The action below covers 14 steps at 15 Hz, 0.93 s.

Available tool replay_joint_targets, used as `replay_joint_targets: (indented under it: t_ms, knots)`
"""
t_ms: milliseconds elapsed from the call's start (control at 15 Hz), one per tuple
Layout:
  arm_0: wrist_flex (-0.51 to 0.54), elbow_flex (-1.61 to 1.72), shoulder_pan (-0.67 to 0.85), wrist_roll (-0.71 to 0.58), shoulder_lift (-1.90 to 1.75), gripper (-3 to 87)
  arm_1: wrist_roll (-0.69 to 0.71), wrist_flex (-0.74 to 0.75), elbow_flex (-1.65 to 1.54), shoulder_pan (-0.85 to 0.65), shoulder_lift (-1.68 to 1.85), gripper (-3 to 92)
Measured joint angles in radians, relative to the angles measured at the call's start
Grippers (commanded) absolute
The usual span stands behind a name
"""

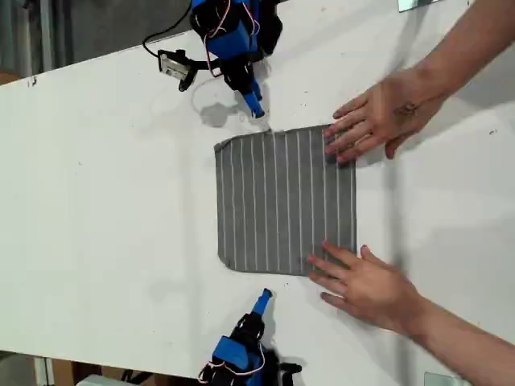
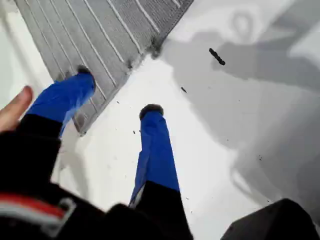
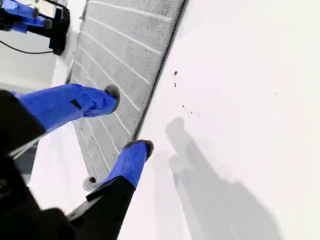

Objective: Grasp corners of a square towel and fold twice.

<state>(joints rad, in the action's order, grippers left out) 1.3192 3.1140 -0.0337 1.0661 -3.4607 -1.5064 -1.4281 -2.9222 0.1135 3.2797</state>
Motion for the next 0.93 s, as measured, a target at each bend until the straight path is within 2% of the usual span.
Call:
replay_joint_targets:
  t_ms: [67,200,933]
  knots:
    - [0.000,0.000,0.012,0.000,0.000,17.3,0.000,-0.012,0.005,-0.012,0.005,22.1]
    - [0.000,0.000,0.150,0.000,0.000,17.3,0.005,-0.038,0.023,-0.210,0.009,22.1]
    - [0.000,0.000,0.164,0.000,0.000,17.3,0.005,-0.037,0.025,-0.244,0.009,22.1]
